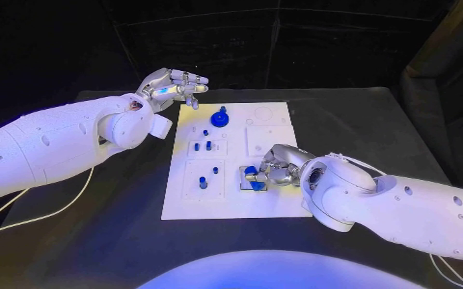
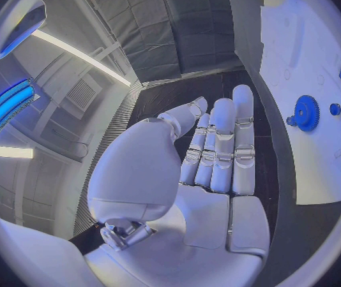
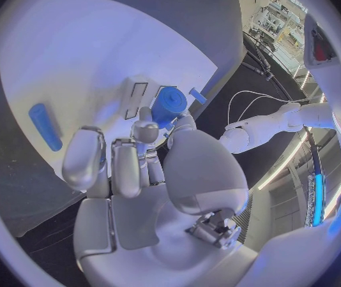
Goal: Assemble the parts on the task board
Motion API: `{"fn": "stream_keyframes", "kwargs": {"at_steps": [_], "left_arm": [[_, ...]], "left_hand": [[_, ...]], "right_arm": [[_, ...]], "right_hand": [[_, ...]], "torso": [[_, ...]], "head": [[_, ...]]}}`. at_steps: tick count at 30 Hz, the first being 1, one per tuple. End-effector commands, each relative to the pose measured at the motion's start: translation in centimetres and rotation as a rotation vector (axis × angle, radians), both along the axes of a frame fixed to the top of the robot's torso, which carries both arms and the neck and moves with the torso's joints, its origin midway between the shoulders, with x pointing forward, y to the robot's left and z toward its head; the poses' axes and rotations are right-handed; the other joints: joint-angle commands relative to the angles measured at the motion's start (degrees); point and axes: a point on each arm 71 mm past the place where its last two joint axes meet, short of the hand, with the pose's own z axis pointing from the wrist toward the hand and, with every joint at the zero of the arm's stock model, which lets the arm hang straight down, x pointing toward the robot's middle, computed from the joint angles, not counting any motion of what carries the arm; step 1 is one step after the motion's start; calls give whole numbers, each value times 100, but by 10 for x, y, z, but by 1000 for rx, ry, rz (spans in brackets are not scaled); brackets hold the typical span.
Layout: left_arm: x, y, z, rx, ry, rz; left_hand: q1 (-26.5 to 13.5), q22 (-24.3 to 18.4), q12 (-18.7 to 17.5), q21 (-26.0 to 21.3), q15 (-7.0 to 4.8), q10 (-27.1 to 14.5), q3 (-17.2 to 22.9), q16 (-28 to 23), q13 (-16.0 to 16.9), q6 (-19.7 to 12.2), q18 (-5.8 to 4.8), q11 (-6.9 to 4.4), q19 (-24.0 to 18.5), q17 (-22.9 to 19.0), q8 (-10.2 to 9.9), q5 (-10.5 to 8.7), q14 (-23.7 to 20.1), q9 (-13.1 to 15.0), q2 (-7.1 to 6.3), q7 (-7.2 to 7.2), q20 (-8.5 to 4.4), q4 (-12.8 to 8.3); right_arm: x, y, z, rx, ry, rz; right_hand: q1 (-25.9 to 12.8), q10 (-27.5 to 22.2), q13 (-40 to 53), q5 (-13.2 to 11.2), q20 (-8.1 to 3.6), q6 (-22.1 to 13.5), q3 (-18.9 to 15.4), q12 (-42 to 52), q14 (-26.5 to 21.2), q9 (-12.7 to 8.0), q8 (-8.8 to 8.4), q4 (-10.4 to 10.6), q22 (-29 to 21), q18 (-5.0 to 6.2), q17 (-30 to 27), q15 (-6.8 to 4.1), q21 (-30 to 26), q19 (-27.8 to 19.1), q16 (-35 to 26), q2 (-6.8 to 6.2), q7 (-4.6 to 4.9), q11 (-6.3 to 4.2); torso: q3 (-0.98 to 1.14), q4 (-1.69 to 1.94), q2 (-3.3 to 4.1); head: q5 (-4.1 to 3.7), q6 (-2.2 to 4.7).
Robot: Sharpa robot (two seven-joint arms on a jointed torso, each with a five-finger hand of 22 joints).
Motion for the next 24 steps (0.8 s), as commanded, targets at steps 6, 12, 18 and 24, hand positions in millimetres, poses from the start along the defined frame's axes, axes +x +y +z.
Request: {"fn": "stream_keyframes", "kwargs": {"at_steps": [6,12,18,24], "left_arm": [[0,-1,1,-8,-1,-9],[0,-1,1,-7,0,-8],[0,-1,1,-7,1,-9],[0,-1,1,-7,2,-11]], "left_hand": [[-47,-9,29,-34,11,-35,-33,-19,-9,-45,82,7,-33,-5,34,31,-46,-9,29,-10,-11,11],[-47,-9,29,-34,11,-35,-33,-19,-9,-45,82,7,-33,-5,34,31,-46,-9,29,-10,-11,11],[-46,-10,34,-35,11,-38,-33,-18,-10,-48,82,8,-36,-8,38,32,-50,-8,31,-10,-10,9],[-46,-10,34,-35,11,-38,-33,-18,-10,-48,82,8,-36,-8,38,32,-50,-8,31,-10,-10,9]], "right_arm": [[4,6,-1,-10,-9,0],[5,8,-2,-13,-8,5],[5,9,-2,-15,-15,6],[2,10,0,-4,-19,36]], "right_hand": [[-152,-49,-103,-344,-25,-61,-152,-181,261,60,19,0,-54,-91,-44,-22,-66,-22,-47,-54,34,-21],[-244,-88,-189,-573,-21,-84,-223,-318,256,101,26,6,-82,-86,-69,-18,-89,-34,-68,-99,38,-17],[-444,-170,-396,-920,-14,-117,-191,-612,249,167,36,20,-135,-77,-110,-12,-131,-52,-105,-295,44,-9],[-262,-165,-446,-805,-14,-133,79,-722,251,230,49,-73,-138,-76,-114,-11,-143,-51,-118,-440,43,-12]], "torso": [[2,1,1],[3,-4,1],[3,-5,-1],[11,-2,-3]], "head": [[-10,-2],[-5,-17],[-6,-24],[1,-28]]}}
